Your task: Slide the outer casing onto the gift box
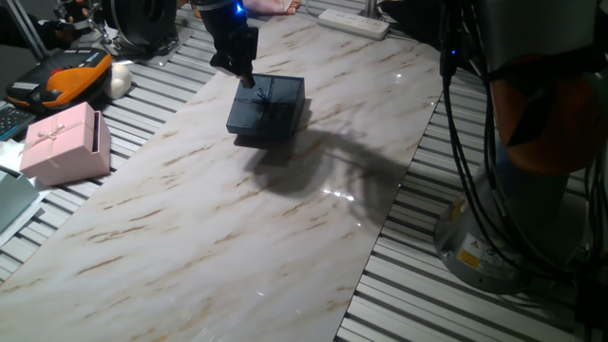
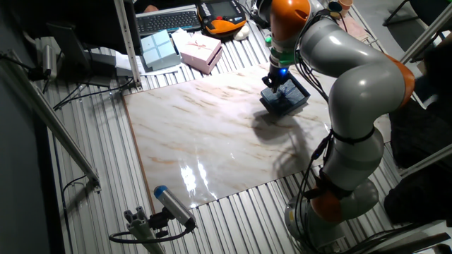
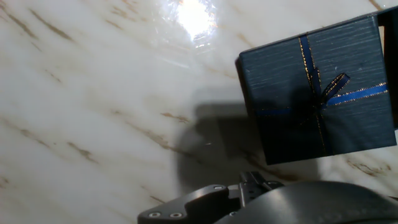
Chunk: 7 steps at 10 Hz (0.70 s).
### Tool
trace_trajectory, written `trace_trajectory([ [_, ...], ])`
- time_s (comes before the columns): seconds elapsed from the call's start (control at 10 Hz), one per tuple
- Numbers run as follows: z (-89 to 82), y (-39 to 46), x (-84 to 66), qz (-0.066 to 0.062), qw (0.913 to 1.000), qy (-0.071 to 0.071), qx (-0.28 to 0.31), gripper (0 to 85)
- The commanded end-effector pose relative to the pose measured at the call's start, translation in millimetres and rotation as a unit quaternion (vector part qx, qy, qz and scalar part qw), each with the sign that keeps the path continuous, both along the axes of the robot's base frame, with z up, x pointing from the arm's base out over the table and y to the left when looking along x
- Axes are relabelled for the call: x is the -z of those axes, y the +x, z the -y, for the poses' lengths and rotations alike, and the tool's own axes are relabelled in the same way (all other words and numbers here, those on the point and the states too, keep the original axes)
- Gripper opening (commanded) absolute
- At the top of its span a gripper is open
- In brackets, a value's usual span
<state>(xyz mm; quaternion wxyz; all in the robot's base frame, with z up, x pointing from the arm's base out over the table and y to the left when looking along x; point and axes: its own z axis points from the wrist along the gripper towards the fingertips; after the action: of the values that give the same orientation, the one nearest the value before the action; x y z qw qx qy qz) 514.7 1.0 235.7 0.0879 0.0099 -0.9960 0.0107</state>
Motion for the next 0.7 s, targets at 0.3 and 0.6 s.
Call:
trace_trajectory([
  [0.3,0.1,0.0,0.0,0.058,0.9977,-0.03,0.014,0.0],
  [0.6,0.1,0.0,0.0,0.077,0.9959,-0.009,0.047,0.0],
])
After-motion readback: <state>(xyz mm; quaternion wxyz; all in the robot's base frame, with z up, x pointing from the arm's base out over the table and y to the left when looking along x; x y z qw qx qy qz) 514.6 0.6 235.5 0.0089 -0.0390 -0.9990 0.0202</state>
